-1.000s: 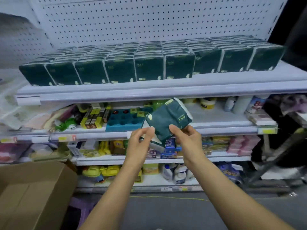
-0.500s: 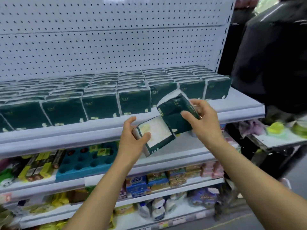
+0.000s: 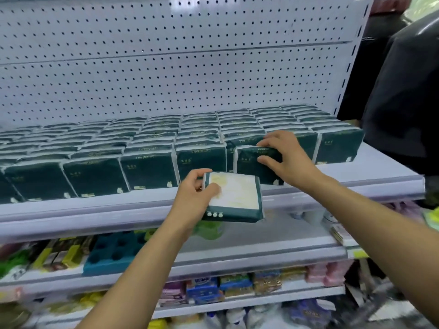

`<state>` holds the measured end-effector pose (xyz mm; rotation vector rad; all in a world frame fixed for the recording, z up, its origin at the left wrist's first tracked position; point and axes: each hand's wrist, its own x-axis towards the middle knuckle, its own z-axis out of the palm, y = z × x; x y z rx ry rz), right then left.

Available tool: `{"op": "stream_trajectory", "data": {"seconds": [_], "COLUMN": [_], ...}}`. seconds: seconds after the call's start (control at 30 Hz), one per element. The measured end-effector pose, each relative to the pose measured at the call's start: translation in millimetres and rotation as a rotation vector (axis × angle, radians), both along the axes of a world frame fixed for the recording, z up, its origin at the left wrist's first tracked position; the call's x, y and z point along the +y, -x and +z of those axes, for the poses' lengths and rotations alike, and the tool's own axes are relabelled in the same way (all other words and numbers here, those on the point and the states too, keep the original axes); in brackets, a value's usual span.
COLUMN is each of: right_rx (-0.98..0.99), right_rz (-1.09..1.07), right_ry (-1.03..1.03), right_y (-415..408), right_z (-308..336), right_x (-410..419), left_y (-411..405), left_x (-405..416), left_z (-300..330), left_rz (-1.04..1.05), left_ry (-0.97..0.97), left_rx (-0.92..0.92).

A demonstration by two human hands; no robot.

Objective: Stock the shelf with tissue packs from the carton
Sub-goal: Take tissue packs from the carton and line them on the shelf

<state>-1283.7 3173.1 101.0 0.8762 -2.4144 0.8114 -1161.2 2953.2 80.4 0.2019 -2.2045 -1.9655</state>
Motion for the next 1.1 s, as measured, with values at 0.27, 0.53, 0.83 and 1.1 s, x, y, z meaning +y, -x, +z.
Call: {"op": "stream_trajectory", "data": {"seconds": [0.27, 0.53, 0.83, 1.1], "right_rx": [0.188, 0.512, -0.283, -0.678], "right_rz": [0.044, 0.170, 0.287, 0.294], "right_ry": [-0.090, -0.280, 0.385, 0.626], "right_y": [24.3, 1.5, -46.7, -51.8], "right_z": [-3.8, -7.0, -11.0, 3.6], "right_x": [-11.5, 11.6, 22.1, 42.6], "left_y": [-2.9, -5.8, -2.2, 1.2], "left_x": [8.6, 18.0, 47.6, 73.9], "left_z": [3.3, 8.5, 23.2, 25.0], "left_rz": [0.076, 0.104, 0.116, 0.073], "left_ry": [-0.042, -0.106, -0.397, -0.281], "left_rx": [-0.016, 0.007, -0.025, -0.038]}}
